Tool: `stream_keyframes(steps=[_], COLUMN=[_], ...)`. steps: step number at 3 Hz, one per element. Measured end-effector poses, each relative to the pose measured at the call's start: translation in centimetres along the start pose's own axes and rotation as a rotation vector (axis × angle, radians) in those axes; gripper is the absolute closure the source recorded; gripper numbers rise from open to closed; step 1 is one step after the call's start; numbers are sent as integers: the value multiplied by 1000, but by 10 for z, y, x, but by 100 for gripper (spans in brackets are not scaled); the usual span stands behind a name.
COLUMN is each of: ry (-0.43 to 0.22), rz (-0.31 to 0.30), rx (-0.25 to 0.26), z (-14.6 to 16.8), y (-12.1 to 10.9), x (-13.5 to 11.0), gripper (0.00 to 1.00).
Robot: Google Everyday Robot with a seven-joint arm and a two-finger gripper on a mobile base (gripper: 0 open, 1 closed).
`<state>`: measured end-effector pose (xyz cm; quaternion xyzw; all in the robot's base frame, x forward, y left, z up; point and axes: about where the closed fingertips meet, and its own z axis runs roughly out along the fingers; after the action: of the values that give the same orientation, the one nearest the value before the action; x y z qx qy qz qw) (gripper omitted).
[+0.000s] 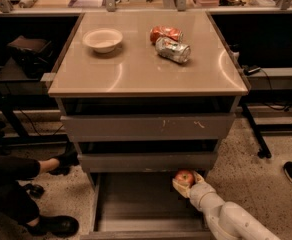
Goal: Place apple into bottom drawer
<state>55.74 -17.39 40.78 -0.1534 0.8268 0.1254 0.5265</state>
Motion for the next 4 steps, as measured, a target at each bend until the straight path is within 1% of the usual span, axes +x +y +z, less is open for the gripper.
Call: stream_keyframes(steps=[1,2,3,4], ry=[67,67,169,268], rz=[-122,-122,-66,-10], rx=[50,50,19,3], z=[22,22,44,61], y=[-8,-8,15,35], x=[22,22,85,148], gripper=[100,100,100,100])
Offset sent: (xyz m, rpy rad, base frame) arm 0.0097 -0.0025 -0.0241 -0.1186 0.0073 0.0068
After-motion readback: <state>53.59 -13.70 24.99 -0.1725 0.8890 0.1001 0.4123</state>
